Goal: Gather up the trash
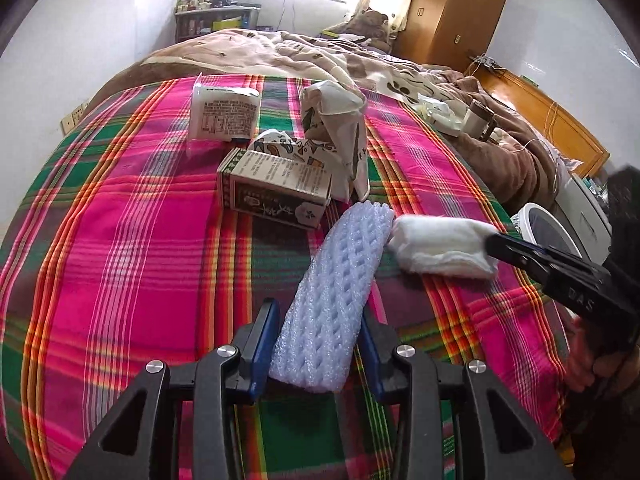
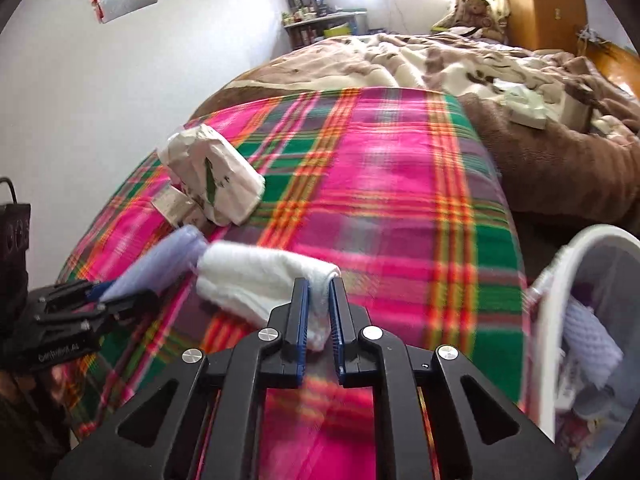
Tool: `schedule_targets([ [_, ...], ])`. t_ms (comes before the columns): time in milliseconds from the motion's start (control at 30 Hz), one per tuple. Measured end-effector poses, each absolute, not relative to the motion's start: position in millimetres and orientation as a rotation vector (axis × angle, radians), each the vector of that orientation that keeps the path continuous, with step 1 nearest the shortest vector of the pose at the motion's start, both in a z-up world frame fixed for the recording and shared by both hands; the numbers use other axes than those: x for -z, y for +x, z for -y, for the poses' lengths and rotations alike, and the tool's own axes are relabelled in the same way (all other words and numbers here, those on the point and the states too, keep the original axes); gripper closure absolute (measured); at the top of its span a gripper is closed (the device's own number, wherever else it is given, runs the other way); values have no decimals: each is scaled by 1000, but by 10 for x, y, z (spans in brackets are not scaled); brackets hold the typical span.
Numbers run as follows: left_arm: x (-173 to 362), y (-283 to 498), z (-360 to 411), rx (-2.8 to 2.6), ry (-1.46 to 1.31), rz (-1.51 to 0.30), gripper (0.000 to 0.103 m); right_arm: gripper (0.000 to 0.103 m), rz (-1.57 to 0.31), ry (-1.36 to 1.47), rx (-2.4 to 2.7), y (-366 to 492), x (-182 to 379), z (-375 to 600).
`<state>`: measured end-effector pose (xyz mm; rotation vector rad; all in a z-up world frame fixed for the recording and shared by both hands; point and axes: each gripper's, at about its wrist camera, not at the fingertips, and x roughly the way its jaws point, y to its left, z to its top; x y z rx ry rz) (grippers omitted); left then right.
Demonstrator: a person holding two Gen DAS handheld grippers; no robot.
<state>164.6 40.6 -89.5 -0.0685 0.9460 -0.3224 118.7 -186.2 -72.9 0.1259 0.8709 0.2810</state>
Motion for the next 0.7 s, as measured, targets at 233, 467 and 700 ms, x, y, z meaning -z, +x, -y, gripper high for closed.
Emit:
schedule_targets([
  [233, 883, 1566, -368, 336, -67, -951, 64, 94, -905, 143, -142, 845, 769, 2097],
  [467, 829, 1578, -314, 349, -74, -932, 43, 86, -873, 157, -183, 765, 653, 2166],
  [700, 820, 1698, -200, 332, -31, -931, 43, 39, -824, 72, -252, 1087, 642, 2003],
])
